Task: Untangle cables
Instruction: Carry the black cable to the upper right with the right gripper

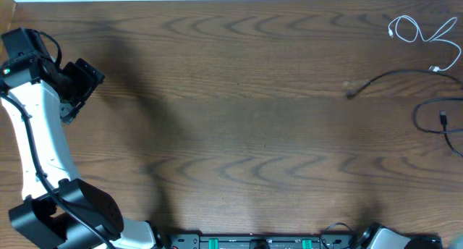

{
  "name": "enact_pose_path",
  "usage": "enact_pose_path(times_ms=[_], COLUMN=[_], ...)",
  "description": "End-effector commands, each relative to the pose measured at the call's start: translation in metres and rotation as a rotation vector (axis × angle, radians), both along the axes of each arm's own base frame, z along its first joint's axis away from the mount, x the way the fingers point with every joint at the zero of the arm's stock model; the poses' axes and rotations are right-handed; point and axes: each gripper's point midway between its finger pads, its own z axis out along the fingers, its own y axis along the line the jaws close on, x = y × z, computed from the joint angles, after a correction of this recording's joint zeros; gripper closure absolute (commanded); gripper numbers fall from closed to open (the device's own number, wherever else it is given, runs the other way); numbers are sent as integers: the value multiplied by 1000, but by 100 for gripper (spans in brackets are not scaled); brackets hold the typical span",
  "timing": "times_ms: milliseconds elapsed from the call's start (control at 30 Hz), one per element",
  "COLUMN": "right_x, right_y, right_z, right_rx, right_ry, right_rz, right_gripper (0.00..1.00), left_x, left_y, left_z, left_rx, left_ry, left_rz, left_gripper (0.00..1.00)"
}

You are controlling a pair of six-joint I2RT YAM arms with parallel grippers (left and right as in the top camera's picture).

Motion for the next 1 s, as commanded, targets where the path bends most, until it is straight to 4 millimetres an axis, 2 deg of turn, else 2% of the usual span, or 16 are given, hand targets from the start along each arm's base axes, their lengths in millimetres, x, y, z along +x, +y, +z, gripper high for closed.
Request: enact_pose_path(times_ms=[0,133,233,267,300,333,367,400,533,633,700,733,867,967], right_x=[26,52,72,78,83,87,90,92,91,87,86,86,85,81], right_y=[16,26,31,32,33,34,35,35,38,41,41,40,40,54], right_z=[-35,-79,-113,-123,-136,-147,-158,-168,-203,-214,-214,-212,-209,-207], right_rx=[2,49,79,86,96,104,114,125,174,200,206,205,223,291], right_ry=[128,235,300,318,341,362,385,406,488,528,528,522,514,514], right_rz=[124,185,218,227,235,240,244,247,255,257,245,242,202,227], right_gripper=[99,98,92,84,65,53,37,30,19,12,7,1,1,1], left_x=[-1,-1,-1,-1,-1,-1,-1,-1,-1,-1,-1,-1,-1,-1], left_y=[1,1,1,1,1,1,1,1,1,1,1,1,1,1], left_z=[-3,-3,-3,-3,-3,-3,-3,-3,-3,-3,-3,-3,-3,-3], left_rx=[-3,-3,-3,-3,-3,-3,-3,-3,-3,-3,-3,-3,-3,-3], left_ry=[10,10,10,10,10,10,10,11,10,10,10,11,11,10], left_rz=[8,8,8,8,8,8,8,8,8,8,8,8,8,8], left_gripper=[10,10,10,10,10,10,10,10,10,10,10,10,10,10])
